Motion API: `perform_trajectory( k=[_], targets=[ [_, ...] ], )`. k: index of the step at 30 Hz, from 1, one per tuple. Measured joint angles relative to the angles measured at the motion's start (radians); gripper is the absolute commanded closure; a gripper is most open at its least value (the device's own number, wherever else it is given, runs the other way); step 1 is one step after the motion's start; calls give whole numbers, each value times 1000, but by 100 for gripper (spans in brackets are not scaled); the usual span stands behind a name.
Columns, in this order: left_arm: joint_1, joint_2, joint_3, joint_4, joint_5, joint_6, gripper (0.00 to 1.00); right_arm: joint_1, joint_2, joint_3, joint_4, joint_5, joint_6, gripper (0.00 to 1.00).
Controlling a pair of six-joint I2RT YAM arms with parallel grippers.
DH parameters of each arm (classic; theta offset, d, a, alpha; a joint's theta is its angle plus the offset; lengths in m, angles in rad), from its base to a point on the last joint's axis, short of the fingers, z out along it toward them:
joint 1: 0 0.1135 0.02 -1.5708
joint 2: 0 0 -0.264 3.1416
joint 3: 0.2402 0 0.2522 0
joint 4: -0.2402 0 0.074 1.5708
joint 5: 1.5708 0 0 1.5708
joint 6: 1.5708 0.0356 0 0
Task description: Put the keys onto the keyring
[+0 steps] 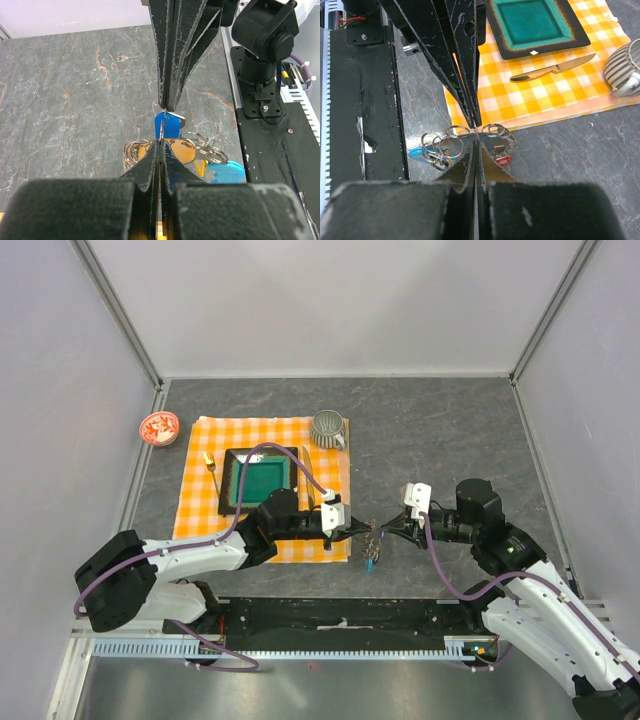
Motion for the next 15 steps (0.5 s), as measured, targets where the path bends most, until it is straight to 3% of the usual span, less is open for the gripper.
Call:
perform_trajectory(
  k=[15],
  targets=[
    [0, 0, 0, 5, 3, -5, 98, 5, 6, 0, 0, 1, 0, 100]
  ],
)
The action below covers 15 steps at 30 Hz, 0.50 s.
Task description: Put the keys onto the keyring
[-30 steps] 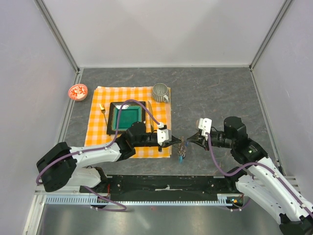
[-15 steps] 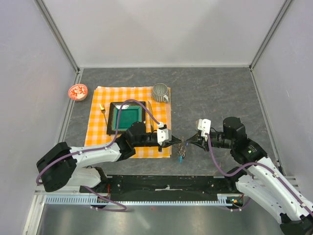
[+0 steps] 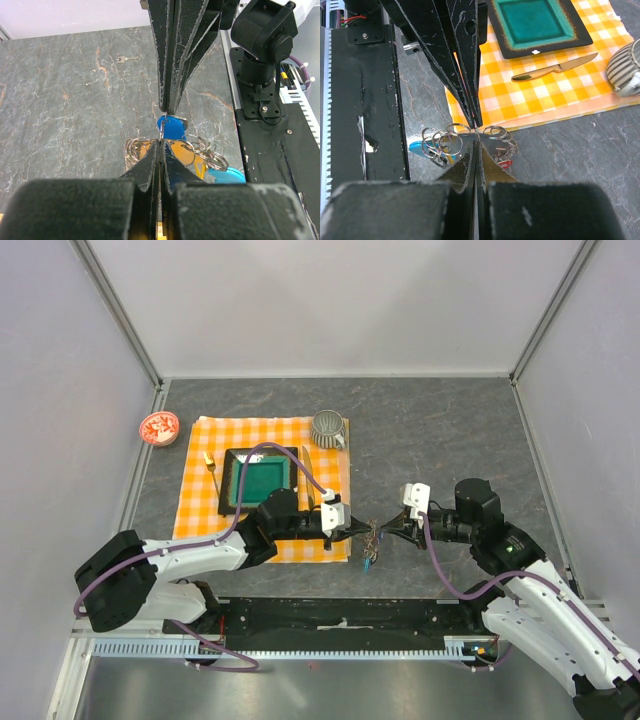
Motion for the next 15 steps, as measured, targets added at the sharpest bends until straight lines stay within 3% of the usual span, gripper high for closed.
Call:
perform_trajectory(
  k=[15],
  targets=[
    [0, 0, 0, 0, 0, 0, 98, 2, -1, 0, 0, 8, 0, 100]
  ],
)
